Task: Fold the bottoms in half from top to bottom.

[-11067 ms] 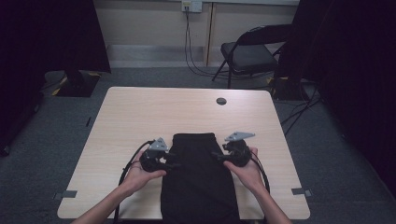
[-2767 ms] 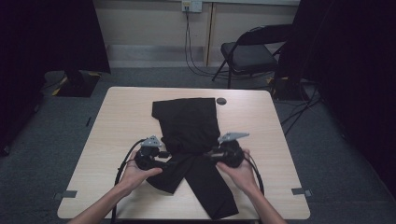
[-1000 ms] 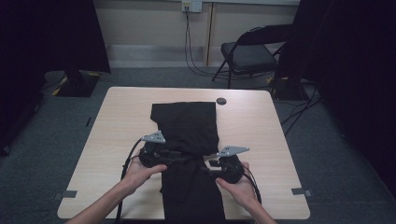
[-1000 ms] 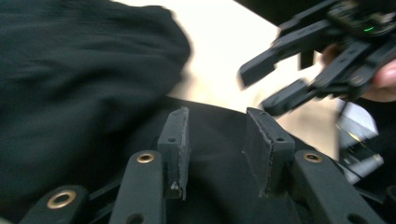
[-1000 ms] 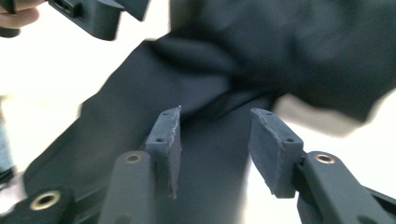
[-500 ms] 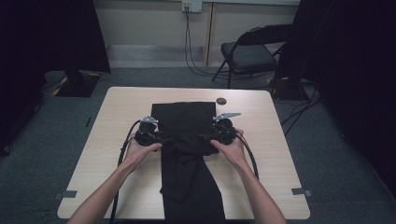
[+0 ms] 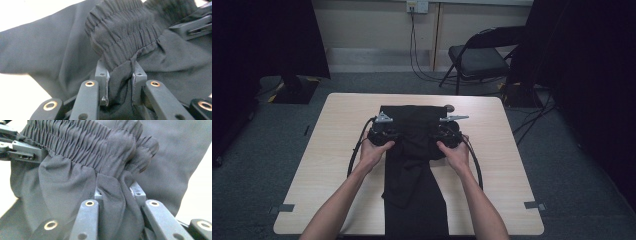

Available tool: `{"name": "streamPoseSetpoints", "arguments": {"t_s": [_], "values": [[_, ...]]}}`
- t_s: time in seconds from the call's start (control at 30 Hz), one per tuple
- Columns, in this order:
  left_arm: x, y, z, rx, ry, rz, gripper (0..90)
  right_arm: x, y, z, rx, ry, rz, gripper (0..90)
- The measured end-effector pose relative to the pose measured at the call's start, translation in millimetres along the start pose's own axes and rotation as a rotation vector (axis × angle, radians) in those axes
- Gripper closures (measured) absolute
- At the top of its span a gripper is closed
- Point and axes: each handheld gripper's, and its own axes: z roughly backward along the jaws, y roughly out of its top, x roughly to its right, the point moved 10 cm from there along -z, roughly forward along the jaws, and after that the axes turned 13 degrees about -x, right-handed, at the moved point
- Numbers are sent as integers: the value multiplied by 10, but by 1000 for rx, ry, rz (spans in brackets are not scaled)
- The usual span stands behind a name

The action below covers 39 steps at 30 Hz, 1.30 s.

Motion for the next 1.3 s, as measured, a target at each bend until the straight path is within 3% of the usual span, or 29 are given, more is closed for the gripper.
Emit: {"name": "streamPoseSetpoints", "arguments": {"t_s": [0.13,0.2,0.27,0.3,0.33,0.4,0.5,0.53,0.6,0.67,0.77,0.8,0.83,0.87,0.9,0.93,0.97,1.1,1.23,1.3], "values": [[134,173,412,77,-32,-46,744,-158,131,384,81,61,43,747],[228,248,603,109,-48,-75,745,-254,190,581,118,64,66,750],[261,282,669,123,-57,-66,746,-341,252,779,152,76,83,751],[338,362,810,161,-72,-69,746,-341,252,779,152,76,83,751],[443,438,970,187,-73,-84,747,-424,337,1018,195,90,96,754],[600,510,1153,231,-92,-106,747,-492,362,1175,220,95,112,754],[849,443,1340,245,-134,-152,744,-630,245,1379,258,132,133,754],[943,350,1371,231,-158,-148,743,-658,188,1409,262,139,142,751],[1087,155,1348,203,-193,-161,740,-737,-40,1428,243,162,162,745],[1193,-142,1225,140,-213,-172,735,-779,-271,1370,201,158,187,739],[1274,-632,939,20,-282,-131,734,-806,-704,1163,94,167,190,729],[1290,-729,890,-13,-295,-118,729,-815,-915,1049,37,170,195,720],[1290,-729,890,-13,-295,-118,725,-815,-915,1049,37,170,195,720],[1358,-882,838,-57,-328,-108,725,-821,-1013,1002,14,174,195,714],[1469,-1081,816,-121,-338,-165,699,-854,-1246,930,-37,181,211,664],[1507,-1136,832,-131,-337,-187,686,-879,-1338,928,-48,189,224,635],[1569,-1193,880,-135,-375,-205,660,-901,-1397,936,-55,204,224,617],[1547,-1164,1046,-68,-415,-219,581,-1031,-1605,1061,-73,268,259,533],[1374,-1020,1153,26,-461,-144,517,-1046,-1585,1264,-34,266,265,420],[1276,-958,1158,38,-446,-120,515,-1016,-1471,1398,25,311,218,442]]}}
